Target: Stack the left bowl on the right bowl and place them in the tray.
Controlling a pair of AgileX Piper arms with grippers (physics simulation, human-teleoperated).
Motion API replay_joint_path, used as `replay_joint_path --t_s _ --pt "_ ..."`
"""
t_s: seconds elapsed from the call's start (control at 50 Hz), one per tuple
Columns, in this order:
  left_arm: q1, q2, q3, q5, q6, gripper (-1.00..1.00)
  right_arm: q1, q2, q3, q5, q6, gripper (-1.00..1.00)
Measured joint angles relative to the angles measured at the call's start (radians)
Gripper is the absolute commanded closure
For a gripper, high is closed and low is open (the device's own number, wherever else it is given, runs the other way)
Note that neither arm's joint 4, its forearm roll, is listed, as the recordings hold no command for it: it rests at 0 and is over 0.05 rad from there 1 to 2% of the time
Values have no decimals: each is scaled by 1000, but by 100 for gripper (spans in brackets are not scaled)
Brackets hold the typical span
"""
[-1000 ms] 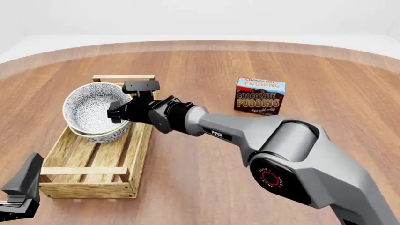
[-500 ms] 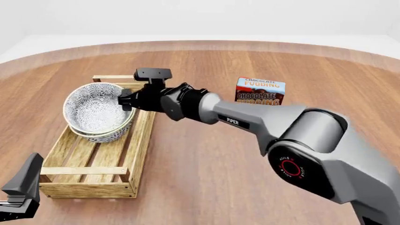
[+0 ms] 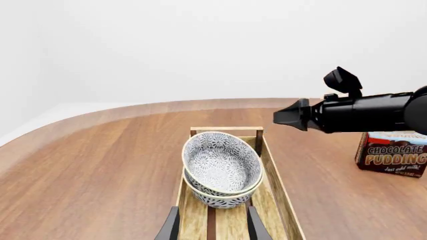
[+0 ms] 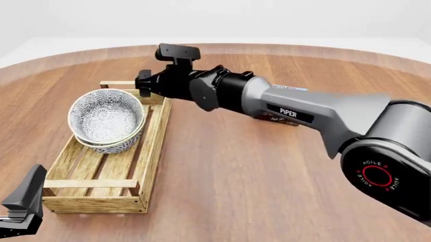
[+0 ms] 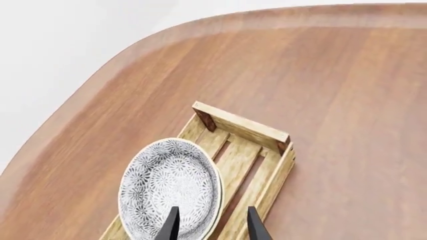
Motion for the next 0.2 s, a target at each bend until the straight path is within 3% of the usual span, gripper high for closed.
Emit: replay_joint_path --t_s 0.2 --pt "0 0 0 0 0 -100 2 -87 73 -16 -17 -100"
